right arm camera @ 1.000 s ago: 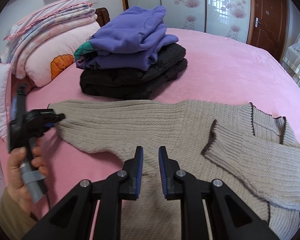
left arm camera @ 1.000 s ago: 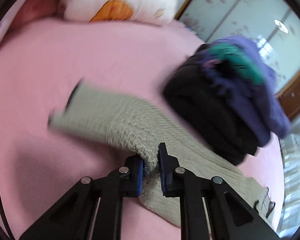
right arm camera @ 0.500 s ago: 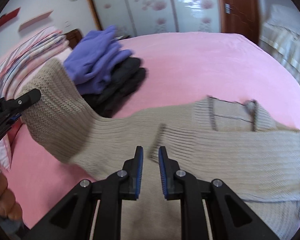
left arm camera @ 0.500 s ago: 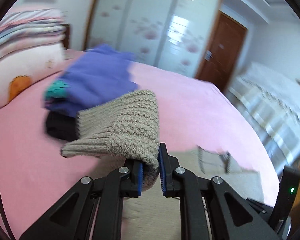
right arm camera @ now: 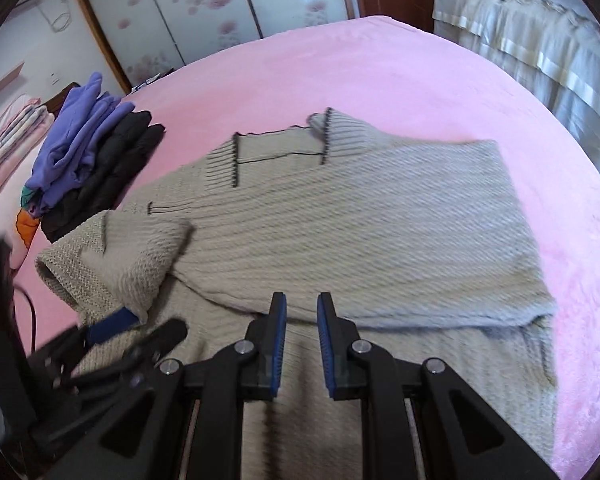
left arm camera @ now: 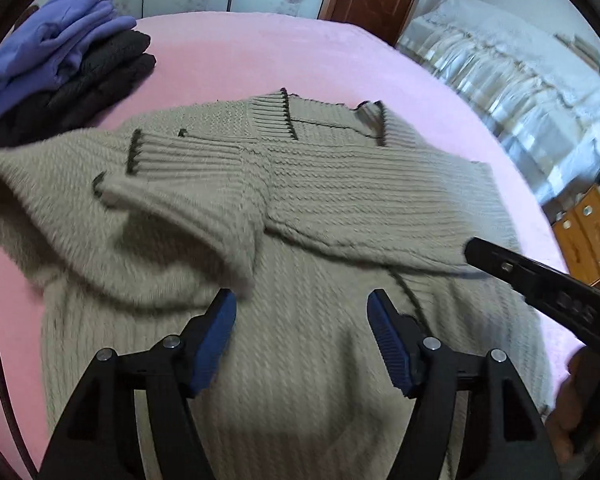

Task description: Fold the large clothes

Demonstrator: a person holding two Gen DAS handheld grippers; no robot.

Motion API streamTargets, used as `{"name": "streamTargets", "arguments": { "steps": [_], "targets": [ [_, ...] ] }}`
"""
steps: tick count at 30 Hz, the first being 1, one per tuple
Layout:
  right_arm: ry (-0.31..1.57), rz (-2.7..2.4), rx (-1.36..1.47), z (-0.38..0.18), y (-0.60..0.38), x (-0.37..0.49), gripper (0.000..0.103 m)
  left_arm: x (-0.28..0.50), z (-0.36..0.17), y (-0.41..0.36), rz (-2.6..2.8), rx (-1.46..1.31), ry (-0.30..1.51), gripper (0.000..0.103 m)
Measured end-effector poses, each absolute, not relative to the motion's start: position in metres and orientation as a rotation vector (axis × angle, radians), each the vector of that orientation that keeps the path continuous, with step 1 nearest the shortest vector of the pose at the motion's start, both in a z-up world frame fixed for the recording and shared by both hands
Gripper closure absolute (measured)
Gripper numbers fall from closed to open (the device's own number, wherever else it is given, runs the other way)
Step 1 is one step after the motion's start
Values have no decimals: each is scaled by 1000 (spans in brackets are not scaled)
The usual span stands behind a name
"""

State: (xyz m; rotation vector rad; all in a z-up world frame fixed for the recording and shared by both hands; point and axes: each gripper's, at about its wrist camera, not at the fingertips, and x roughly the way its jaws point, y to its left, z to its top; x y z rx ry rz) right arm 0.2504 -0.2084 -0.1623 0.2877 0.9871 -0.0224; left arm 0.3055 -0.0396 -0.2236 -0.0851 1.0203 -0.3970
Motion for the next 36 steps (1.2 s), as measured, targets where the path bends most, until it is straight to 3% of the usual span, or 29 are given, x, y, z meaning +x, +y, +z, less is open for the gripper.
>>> {"name": "streamTargets", "arguments": {
  "steps": [5, 8, 12, 20, 28, 30, 31, 32, 35, 36],
  "targets": [
    [979, 52, 314, -155, -206, 244, 87, 264, -191, 30, -323, -193, 899, 22],
    [961, 127, 294, -143, -186, 246, 85, 258, -178, 68, -205, -213, 867, 22],
    [916, 223, 198, -126, -143, 251, 65, 266, -168, 117, -15, -236, 860, 22],
    [908, 336, -51, -119, -55, 273, 63, 301, -185, 169, 163, -253, 918, 22],
    [979, 223, -312, -160, 0, 306, 63, 349, -227, 169, 87, -368, 1007, 22],
    [985, 166, -335, -167, 2, 312, 65, 359, -235, 166, 68, -375, 1029, 22],
    [990, 146, -328, -167, 0, 315, 71, 363, -238, 164, 66, -374, 1036, 23],
    [991, 144, -306, -166, -2, 318, 91, 367, -241, 162, 71, -366, 1042, 27],
    [964, 130, -215, -145, -20, 326, 94, 377, -246, 155, 83, -346, 1060, 51],
    [933, 121, -177, -133, -30, 326, 95, 379, -247, 152, 97, -331, 1069, 53]
  ]
}}
